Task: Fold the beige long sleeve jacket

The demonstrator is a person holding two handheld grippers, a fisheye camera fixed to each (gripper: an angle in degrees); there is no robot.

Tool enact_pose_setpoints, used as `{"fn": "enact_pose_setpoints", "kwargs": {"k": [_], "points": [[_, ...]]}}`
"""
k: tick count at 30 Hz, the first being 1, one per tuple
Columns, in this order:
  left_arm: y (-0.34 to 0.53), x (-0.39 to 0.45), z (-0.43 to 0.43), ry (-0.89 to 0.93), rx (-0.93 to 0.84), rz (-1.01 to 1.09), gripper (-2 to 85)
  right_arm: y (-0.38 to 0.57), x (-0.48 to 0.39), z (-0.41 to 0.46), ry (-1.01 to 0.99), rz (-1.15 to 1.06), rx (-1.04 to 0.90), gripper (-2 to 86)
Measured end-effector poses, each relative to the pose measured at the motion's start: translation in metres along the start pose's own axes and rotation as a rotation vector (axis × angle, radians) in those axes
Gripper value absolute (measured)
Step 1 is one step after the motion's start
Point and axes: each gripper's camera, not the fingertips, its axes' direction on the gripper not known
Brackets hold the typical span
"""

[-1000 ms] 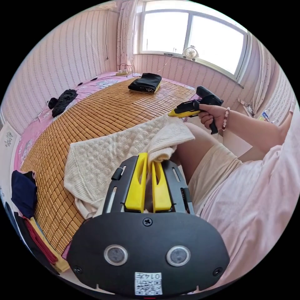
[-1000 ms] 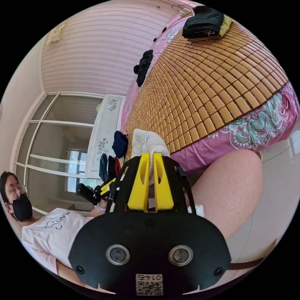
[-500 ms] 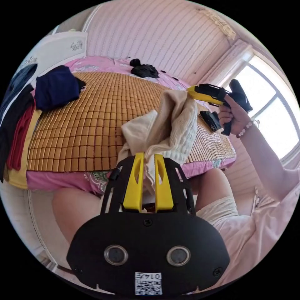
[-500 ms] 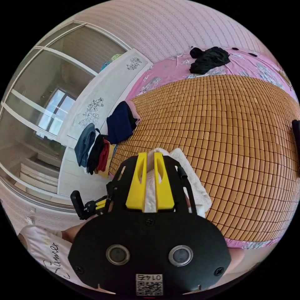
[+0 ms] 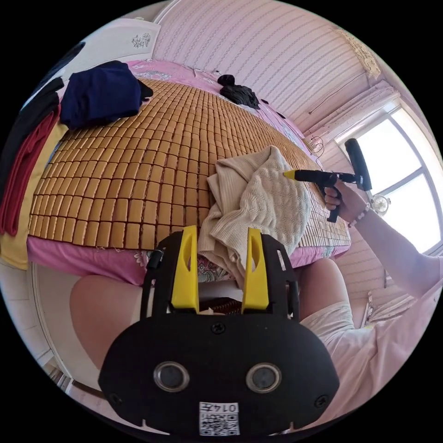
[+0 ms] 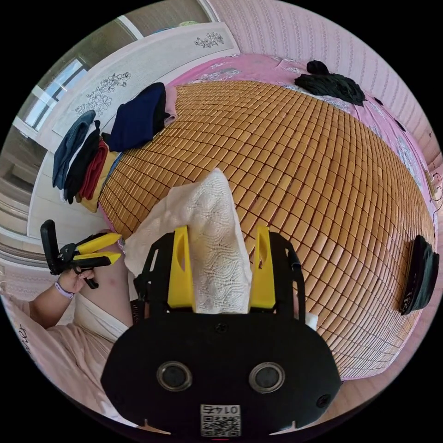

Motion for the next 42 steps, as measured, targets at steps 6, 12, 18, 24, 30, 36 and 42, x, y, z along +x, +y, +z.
{"fn": "enact_pose_setpoints", "kwargs": {"k": [6, 12, 18, 24, 30, 36, 42], "points": [[-0.015, 0.013, 0.027, -0.080, -0.116, 0.068, 10.5, -0.027, 0.007, 0.027, -0.250, 0.043, -0.111, 11.6], [-0.012, 0.025, 0.014, -0.047, -0.100, 0.116, 5.2, -0.007, -0.006, -0.001, -0.311, -0.062, -0.029, 8.6], [0.009, 0.056, -0.036, 0.024, 0.031, 0.229, 4.8, 0.017, -0.027, -0.053, -0.348, -0.176, 0.090, 7.9], [0.012, 0.064, -0.077, 0.045, 0.232, 0.189, 4.7, -0.033, -0.073, -0.104, -0.274, -0.404, 0.134, 7.8], [-0.026, 0.037, -0.113, 0.030, 0.481, 0.099, 4.6, -0.147, -0.155, -0.154, -0.134, -0.736, 0.126, 7.7], [-0.105, -0.031, -0.150, -0.054, 0.635, -0.136, 9.6, -0.307, -0.278, -0.157, 0.018, -0.842, 0.048, 9.9], [-0.108, -0.085, -0.105, -0.079, 0.510, -0.309, 11.1, -0.324, -0.307, -0.088, -0.023, -0.655, 0.085, 8.3]]}}
